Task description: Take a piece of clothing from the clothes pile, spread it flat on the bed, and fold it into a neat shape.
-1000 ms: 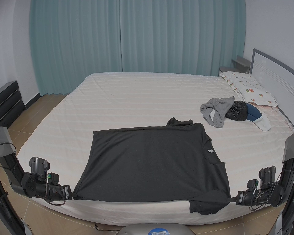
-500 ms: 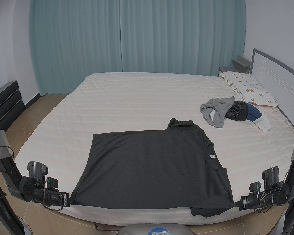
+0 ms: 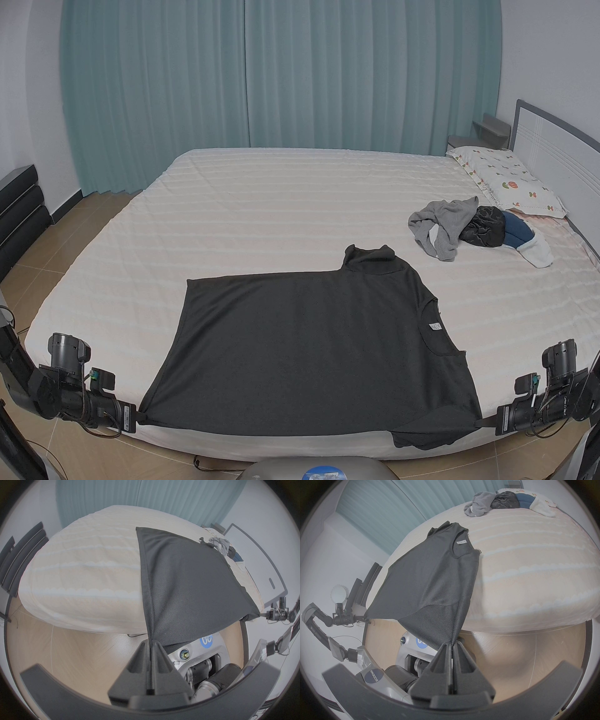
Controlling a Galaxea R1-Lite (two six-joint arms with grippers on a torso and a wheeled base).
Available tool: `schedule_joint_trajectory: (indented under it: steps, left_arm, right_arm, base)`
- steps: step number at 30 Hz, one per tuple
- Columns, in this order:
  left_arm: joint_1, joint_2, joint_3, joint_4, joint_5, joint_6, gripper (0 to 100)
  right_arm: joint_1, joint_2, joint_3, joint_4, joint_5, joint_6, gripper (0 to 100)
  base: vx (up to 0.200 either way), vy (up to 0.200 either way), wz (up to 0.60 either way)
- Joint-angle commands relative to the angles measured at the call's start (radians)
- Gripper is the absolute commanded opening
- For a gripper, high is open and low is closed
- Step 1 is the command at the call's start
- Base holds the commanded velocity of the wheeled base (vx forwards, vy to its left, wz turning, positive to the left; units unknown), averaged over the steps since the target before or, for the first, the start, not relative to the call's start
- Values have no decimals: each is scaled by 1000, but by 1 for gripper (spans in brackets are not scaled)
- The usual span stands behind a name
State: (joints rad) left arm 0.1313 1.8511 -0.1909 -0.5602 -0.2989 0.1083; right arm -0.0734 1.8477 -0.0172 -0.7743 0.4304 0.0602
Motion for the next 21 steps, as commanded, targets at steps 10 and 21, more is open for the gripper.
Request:
schedule_joint_trajectory:
  steps: [10, 21]
  left_arm:
    - [1, -102, -10, 160, 26, 50, 0]
    - [-10, -107, -104, 157, 24, -59, 0]
  right_arm:
    - [0, -56, 17, 59, -18, -13, 0]
    - [1, -104, -66, 53, -19, -3, 0]
  base:
    - [0, 0, 0]
    - [0, 0, 0]
